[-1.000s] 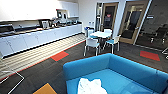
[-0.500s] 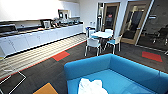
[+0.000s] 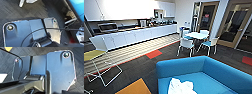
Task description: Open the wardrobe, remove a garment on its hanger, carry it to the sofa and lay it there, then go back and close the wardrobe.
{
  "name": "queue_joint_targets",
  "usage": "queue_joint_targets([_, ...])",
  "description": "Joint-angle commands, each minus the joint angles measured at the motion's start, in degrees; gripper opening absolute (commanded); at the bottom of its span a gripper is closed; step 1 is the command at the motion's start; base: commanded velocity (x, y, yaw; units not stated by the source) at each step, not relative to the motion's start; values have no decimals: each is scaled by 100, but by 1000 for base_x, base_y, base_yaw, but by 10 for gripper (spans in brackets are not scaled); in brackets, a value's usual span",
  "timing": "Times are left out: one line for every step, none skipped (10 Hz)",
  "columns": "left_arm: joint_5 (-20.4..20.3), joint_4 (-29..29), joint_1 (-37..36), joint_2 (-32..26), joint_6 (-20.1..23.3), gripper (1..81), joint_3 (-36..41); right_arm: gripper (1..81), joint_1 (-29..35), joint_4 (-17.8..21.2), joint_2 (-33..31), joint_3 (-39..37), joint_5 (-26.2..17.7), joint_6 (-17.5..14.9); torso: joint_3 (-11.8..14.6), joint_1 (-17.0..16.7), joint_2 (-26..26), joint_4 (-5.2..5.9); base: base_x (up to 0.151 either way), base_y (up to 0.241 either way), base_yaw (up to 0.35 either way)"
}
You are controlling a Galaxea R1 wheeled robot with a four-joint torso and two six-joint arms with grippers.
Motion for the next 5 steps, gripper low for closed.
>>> queue_joint_targets([202, 115, -306, 9, 46, 811, -20, 811, 199, -12, 54, 27, -337, -16, 0, 0, 0, 0, 0, 0, 280])
queue_joint_targets([202, 115, -288, 17, 46, 811, -38, 811, 199, -12, 54, 27, -337, -16, 0, 0, 0, 0, 0, 0, 280])
queue_joint_targets([202, 115, -271, 52, 46, 811, -99, 811, 199, -12, 54, 27, -337, -16, 0, 0, 0, 0, 0, 0, 280])
queue_joint_targets([202, 115, -253, 96, 54, 811, -177, 811, 207, -12, 54, 27, -337, -16, 0, 0, 0, 0, 0, 0, 280])
queue_joint_targets([211, 124, -235, 175, 64, 811, -319, 811, 208, -12, 54, 18, -337, -16, 0, 0, 0, 0, 0, 0, 280])
